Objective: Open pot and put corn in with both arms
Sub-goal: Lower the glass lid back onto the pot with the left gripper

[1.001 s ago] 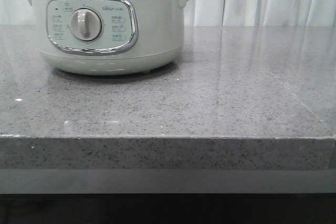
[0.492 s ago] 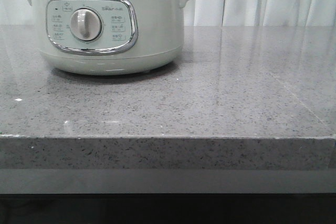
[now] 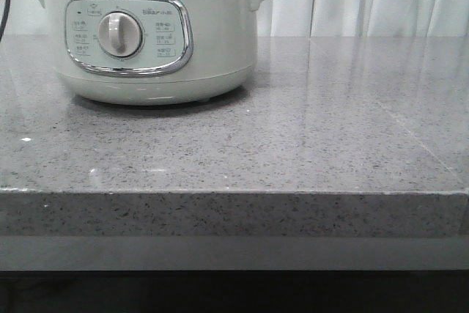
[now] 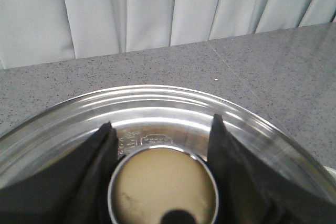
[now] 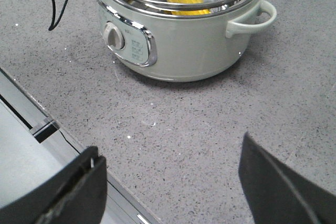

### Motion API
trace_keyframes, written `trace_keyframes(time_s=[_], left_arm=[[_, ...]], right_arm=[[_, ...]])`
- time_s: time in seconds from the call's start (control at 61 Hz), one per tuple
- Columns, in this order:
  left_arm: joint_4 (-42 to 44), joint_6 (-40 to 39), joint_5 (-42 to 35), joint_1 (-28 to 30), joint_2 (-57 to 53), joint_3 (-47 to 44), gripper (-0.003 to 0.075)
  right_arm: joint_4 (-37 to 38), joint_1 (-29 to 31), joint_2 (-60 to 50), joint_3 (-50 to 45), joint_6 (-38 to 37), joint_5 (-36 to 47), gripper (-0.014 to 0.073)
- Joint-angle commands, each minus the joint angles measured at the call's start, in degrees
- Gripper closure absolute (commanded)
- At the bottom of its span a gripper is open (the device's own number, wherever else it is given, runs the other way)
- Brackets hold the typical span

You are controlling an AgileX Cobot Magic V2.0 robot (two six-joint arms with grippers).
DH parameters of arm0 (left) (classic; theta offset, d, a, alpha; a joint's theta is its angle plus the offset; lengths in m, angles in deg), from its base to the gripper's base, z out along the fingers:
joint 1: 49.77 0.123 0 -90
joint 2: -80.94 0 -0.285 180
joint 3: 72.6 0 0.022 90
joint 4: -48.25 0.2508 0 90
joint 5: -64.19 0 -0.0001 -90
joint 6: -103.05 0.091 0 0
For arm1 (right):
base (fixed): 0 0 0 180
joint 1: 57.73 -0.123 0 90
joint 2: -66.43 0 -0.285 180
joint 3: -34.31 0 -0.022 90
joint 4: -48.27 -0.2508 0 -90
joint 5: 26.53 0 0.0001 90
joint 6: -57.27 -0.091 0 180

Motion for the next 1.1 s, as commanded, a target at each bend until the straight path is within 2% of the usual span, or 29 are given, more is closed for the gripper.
trace_keyframes(time_s=[0.0,0.607,1.083], left_arm=[[-0.97,-0.26,-7.74,0.08,-2.92,2.88,0.0480],[-0.97,-0.26,1.87,0.08,-3.06,2.88,0.0480],[-0.97,-0.26,3.57,0.08,-4.36,2.88,0.0479]], right_arm=[[-0.38,0.28,-0.52,1.43,0.22,4.44,0.0052],[-0.38,0.28,-0.52,1.43,0.22,4.44,0.0052],[-0.38,0.28,-0.52,1.43,0.22,4.44,0.0052]])
